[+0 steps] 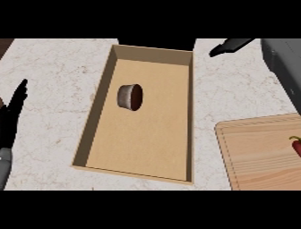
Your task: Pick the cupcake from the cutting board and place it in the cardboard box
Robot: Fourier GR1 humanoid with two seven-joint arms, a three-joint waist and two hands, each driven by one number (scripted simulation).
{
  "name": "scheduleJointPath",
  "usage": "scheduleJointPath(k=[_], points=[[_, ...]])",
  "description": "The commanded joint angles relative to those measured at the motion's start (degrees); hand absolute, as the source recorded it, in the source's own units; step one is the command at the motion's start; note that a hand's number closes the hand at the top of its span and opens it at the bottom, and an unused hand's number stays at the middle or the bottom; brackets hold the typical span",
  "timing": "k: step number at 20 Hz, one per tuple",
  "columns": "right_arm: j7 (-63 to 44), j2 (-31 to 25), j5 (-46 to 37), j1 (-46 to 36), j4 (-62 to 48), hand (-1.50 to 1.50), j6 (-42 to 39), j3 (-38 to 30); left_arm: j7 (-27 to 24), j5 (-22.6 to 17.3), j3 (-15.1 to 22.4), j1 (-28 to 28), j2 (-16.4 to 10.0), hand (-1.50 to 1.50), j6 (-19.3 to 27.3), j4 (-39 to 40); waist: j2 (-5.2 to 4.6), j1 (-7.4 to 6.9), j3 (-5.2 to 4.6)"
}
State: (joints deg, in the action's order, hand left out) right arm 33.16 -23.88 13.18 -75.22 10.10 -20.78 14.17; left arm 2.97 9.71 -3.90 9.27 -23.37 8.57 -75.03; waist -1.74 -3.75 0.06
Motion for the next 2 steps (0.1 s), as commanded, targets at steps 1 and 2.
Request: scheduleJointPath(k=[1, 2], points=[[3.5, -3.8, -2.9, 0.2, -1.9, -1.5, -4.3, 1.7, 0.7, 0.8, 0.4, 2.2, 0.6, 0.0, 0.3, 1.4, -0.41, -0.35, 0.03], [5.0, -6.0, -3.9, 1.7, -2.2, -1.5, -5.7, 2.5, -0.1, -0.6, -0.5, -0.1, -0.8, 0.0, -1.4, -0.7, -0.24, -0.85, 0.06]])
